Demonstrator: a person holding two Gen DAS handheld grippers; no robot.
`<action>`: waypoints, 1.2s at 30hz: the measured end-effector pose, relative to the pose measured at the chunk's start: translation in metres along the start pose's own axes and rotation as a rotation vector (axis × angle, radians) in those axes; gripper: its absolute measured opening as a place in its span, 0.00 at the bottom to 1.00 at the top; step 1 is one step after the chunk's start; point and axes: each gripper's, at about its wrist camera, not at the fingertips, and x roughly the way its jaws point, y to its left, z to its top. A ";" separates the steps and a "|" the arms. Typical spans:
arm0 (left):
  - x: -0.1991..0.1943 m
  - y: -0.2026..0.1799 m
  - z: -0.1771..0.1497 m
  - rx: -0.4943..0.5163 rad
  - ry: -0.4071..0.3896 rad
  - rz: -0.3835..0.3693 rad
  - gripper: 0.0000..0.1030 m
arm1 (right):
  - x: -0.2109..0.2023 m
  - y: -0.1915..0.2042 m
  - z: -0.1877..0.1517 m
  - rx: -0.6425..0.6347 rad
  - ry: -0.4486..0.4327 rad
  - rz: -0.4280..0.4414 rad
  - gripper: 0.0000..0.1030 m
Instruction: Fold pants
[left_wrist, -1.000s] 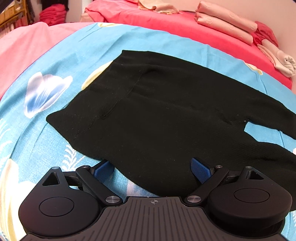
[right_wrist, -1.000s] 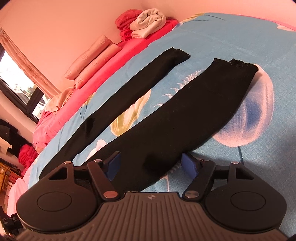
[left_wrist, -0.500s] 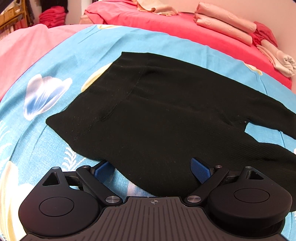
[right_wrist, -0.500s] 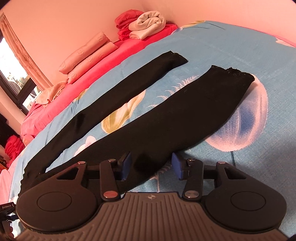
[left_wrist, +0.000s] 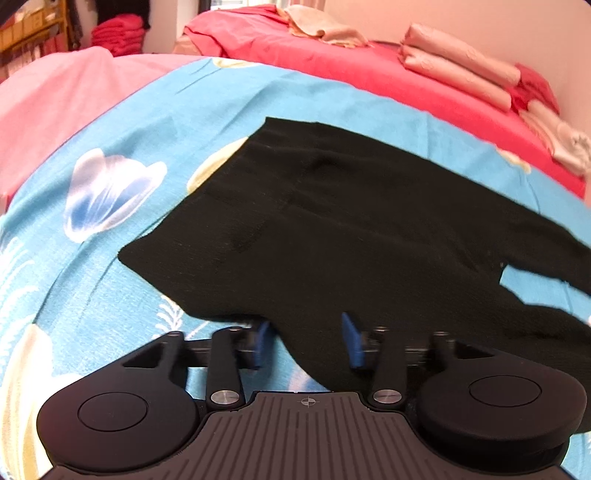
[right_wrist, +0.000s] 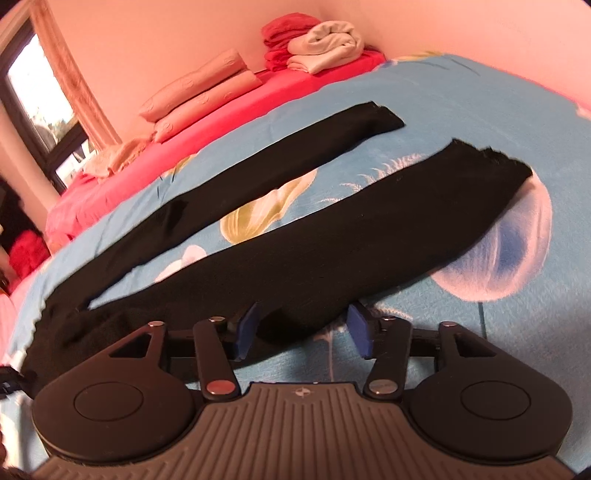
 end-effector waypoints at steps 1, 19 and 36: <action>0.000 0.004 0.001 -0.011 -0.001 -0.012 0.96 | 0.001 0.000 0.001 -0.012 -0.006 -0.016 0.39; -0.020 0.007 0.057 -0.067 -0.190 -0.215 0.82 | 0.007 -0.004 0.079 0.087 -0.114 0.176 0.07; 0.120 0.001 0.178 -0.076 0.079 -0.329 1.00 | 0.156 -0.029 0.194 0.255 -0.079 0.212 0.65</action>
